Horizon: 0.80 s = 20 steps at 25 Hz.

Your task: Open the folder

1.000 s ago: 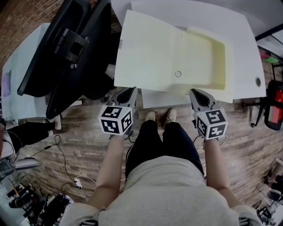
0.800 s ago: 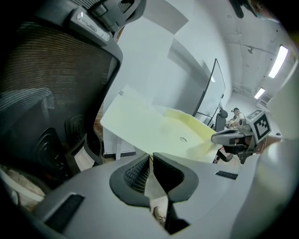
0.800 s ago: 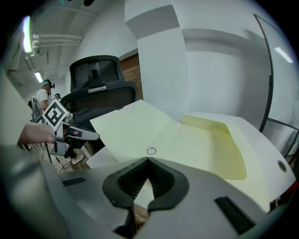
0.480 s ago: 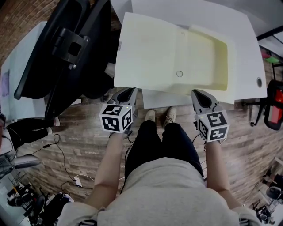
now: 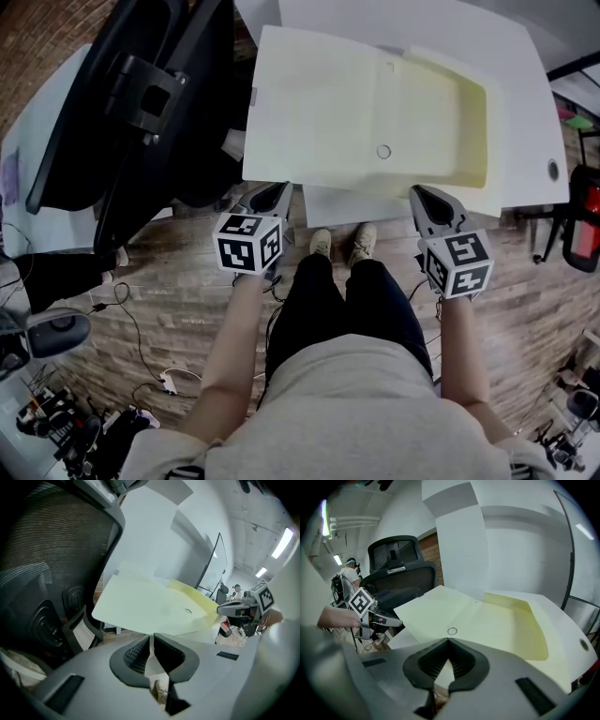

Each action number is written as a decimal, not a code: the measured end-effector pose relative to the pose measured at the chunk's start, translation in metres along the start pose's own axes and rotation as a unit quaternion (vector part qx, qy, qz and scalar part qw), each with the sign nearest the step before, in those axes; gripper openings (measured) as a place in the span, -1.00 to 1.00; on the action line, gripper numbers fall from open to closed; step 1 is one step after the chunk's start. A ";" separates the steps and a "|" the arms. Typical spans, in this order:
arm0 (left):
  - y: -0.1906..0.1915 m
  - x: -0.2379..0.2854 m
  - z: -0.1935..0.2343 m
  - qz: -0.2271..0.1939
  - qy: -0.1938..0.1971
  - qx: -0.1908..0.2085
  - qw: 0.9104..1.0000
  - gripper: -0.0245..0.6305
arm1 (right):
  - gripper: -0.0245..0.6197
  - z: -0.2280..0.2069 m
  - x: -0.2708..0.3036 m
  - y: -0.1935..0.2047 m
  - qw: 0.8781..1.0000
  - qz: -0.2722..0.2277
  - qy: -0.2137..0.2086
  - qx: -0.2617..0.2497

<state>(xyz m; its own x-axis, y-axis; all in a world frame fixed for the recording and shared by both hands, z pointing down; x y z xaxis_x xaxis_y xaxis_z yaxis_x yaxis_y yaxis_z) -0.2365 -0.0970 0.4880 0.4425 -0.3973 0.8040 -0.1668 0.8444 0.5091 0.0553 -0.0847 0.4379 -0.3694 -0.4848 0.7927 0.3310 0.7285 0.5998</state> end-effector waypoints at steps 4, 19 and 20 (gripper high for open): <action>0.001 0.003 0.002 0.005 0.005 -0.005 1.000 -0.80 | -0.86 -0.001 0.000 0.000 1.000 -0.001 -0.002 0.000; -0.007 0.006 0.004 0.011 0.001 0.003 1.000 -0.80 | -0.86 -0.001 0.001 0.002 1.000 -0.008 -0.007 0.003; -0.008 0.005 0.004 0.010 0.001 0.002 1.000 -0.80 | -0.86 -0.001 0.001 0.002 1.000 -0.009 -0.007 0.003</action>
<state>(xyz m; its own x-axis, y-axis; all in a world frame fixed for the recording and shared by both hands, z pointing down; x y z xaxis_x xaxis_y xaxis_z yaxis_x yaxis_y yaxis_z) -0.2367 -0.1068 0.4895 0.4417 -0.3799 0.8127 -0.1796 0.8501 0.4950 0.0563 -0.0840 0.4400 -0.3873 -0.4907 0.7805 0.3184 0.7233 0.6127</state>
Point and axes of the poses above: the fingertips, and each gripper's own axes: x forward along the fingers, z to its left, y out of its underside, the point moved 7 cm from there along -x, backward along the fingers, and after that the axes turned 12 degrees about z, right-handed, at the moved point
